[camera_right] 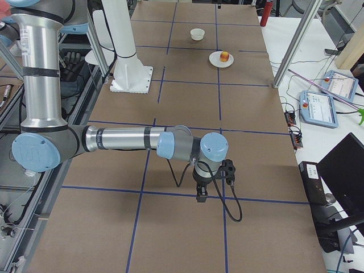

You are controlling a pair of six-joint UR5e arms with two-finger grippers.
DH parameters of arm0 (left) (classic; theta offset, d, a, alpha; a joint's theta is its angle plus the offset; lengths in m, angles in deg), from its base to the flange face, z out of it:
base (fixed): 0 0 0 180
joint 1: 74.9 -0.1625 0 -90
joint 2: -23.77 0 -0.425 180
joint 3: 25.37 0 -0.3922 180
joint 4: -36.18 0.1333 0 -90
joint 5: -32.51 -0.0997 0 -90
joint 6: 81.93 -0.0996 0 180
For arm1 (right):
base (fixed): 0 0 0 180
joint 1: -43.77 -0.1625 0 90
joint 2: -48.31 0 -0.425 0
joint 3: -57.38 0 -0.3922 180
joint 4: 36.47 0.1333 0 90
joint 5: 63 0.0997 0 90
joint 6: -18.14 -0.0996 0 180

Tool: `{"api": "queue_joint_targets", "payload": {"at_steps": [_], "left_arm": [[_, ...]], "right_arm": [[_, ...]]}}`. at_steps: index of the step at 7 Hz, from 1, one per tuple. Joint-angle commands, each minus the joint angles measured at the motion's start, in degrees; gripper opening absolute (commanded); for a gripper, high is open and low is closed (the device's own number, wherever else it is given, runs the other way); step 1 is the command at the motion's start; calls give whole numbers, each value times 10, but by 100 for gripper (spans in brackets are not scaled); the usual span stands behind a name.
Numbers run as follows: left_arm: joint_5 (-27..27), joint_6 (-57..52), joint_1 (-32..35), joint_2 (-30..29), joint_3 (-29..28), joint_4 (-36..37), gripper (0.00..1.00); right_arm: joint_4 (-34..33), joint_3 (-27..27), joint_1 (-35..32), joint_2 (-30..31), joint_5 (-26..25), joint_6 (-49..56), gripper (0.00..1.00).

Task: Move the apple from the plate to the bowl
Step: 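Reach the left gripper forward over the apple on the white plate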

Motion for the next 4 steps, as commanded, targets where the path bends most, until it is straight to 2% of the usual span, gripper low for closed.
{"api": "queue_joint_targets", "payload": {"at_steps": [1, 2, 3, 4], "left_arm": [[-13, 102, -85, -50, -4, -1, 100], [-66, 164, -143, -82, -10, -7, 100], [-81, 197, -178, -103, -33, -28, 100], [-81, 240, -180, -133, -89, -73, 100]], "right_arm": [[0, 0, 0, 0, 0, 0, 100], [0, 0, 0, 0, 0, 0, 100], [0, 0, 0, 0, 0, 0, 100], [0, 0, 0, 0, 0, 0, 100]]}}
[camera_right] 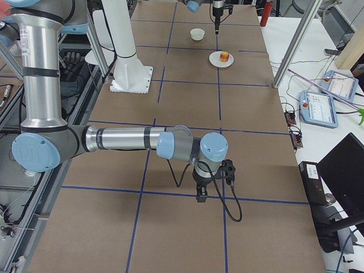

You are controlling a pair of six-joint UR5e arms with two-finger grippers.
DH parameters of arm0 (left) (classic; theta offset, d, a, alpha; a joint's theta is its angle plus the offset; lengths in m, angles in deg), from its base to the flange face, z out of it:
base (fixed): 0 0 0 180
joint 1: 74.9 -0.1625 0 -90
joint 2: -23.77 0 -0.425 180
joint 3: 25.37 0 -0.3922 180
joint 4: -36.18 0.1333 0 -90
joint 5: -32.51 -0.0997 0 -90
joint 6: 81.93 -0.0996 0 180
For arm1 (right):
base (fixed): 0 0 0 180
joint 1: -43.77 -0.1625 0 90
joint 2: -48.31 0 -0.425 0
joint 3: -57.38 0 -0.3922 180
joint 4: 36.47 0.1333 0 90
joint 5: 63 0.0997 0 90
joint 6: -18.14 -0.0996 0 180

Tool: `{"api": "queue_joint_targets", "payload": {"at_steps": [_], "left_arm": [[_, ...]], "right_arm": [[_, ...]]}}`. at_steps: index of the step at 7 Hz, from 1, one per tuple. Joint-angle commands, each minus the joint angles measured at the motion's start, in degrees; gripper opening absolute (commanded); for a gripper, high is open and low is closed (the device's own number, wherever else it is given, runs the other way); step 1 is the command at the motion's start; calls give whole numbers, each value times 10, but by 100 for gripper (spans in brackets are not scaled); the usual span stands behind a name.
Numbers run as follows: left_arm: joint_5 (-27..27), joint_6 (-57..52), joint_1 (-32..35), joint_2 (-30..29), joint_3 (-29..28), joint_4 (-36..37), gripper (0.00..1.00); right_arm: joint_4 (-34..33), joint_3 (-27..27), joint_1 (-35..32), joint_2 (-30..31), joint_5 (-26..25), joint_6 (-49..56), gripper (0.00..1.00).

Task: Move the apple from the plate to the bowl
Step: 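Reach the left gripper forward over the apple on the white plate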

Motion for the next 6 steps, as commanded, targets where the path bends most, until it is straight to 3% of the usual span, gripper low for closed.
{"api": "queue_joint_targets", "payload": {"at_steps": [1, 4, 6], "left_arm": [[-11, 68, -23, -72, -120, -62, 100], [-12, 111, -24, -112, -240, -155, 100], [-11, 117, -27, -128, -270, -161, 100]], "right_arm": [[0, 0, 0, 0, 0, 0, 100], [0, 0, 0, 0, 0, 0, 100], [0, 0, 0, 0, 0, 0, 100]]}}
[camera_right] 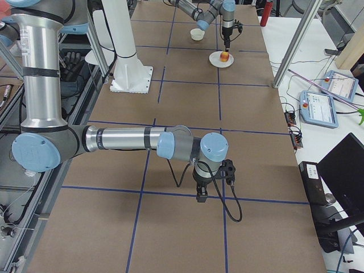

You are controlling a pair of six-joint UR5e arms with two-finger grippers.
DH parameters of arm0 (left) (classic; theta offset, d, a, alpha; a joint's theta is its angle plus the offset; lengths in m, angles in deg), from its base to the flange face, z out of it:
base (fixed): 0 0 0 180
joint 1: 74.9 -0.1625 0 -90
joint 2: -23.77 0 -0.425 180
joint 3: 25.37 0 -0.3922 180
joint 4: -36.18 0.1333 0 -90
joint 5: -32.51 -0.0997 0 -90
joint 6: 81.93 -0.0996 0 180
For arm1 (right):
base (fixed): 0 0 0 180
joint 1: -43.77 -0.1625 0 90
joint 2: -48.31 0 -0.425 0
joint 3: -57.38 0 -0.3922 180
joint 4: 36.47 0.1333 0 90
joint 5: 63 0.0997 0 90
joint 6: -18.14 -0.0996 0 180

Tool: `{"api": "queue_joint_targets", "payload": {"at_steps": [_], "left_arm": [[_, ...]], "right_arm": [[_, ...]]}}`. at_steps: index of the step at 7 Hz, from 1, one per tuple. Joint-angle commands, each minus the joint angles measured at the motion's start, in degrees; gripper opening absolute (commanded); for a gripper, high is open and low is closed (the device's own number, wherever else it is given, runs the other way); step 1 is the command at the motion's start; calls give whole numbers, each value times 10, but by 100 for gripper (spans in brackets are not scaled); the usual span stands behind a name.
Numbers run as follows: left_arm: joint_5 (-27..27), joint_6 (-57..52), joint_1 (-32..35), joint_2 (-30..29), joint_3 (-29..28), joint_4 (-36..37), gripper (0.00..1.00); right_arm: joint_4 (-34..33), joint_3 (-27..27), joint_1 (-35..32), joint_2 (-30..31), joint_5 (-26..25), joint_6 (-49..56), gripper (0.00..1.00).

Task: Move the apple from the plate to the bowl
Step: 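Lower the left gripper and close it around the apple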

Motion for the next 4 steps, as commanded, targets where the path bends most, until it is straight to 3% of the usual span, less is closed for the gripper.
{"api": "queue_joint_targets", "payload": {"at_steps": [1, 4], "left_arm": [[-1, 6, -9, -11, -35, -26, 100], [0, 11, -18, -11, -47, -46, 100]], "right_arm": [[0, 0, 0, 0, 0, 0, 100], [0, 0, 0, 0, 0, 0, 100]]}}
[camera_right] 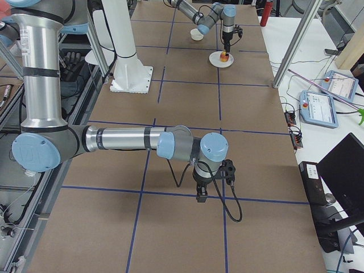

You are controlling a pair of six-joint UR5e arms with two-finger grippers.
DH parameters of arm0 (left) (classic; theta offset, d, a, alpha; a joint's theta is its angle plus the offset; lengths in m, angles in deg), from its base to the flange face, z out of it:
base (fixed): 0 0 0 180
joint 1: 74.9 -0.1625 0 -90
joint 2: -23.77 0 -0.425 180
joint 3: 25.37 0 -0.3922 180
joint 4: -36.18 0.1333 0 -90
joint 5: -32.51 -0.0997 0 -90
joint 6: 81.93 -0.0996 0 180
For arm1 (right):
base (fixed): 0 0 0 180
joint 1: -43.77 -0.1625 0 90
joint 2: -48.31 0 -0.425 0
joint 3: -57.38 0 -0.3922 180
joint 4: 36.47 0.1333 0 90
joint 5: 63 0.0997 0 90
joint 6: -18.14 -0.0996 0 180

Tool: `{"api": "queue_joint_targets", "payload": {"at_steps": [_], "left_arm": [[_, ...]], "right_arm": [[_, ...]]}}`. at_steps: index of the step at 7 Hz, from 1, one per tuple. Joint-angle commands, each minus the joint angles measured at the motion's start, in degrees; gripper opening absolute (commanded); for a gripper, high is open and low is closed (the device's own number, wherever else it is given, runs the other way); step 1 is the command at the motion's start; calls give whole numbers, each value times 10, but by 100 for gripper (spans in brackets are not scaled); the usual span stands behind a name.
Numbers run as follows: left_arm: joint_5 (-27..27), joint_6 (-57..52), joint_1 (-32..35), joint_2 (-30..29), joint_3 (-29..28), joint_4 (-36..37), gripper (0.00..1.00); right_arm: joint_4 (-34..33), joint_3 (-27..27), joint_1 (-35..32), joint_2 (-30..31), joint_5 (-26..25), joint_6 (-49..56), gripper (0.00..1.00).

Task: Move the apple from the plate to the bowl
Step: 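Lower the left gripper and close it around the apple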

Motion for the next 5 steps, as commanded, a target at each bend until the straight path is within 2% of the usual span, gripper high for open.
{"api": "queue_joint_targets", "payload": {"at_steps": [1, 4, 5], "left_arm": [[-1, 15, -15, 0, -11, -27, 100], [-1, 19, -25, 2, -29, -48, 100], [-1, 19, -24, 2, -29, -48, 87]], "right_arm": [[0, 0, 0, 0, 0, 0, 100], [0, 0, 0, 0, 0, 0, 100], [0, 0, 0, 0, 0, 0, 100]]}}
